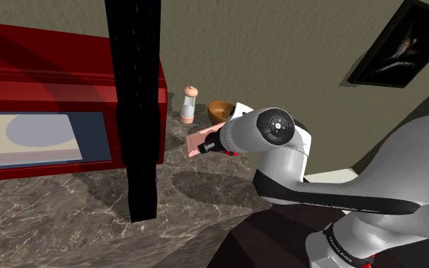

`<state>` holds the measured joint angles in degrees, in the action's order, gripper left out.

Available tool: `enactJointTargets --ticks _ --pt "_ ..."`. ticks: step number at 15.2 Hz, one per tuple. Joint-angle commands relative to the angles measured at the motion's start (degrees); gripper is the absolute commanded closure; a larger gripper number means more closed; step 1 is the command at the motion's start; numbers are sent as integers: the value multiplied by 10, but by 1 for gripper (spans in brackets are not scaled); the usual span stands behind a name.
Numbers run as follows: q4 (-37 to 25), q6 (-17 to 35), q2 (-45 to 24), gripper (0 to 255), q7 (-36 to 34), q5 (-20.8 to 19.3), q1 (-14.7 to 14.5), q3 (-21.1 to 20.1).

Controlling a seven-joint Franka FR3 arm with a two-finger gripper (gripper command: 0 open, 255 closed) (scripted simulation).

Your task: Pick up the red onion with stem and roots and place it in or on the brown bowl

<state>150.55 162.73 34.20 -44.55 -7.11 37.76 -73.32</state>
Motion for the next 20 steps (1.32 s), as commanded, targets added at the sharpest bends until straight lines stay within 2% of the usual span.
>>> enactJointTargets --ticks 1,6,10,14,17,20 --pt "-4 -15 1 255 12 3 -21 25" --pt "-15 -49 7 255 36 11 -62 73" --pt "-19 -2 -29 255 70 -19 7 79" --pt "-36 38 -71 255 99 -56 91 68" --pt "-57 61 -106 255 116 -87 168 43" --pt "-85 79 -141 255 129 -122 263 -1"
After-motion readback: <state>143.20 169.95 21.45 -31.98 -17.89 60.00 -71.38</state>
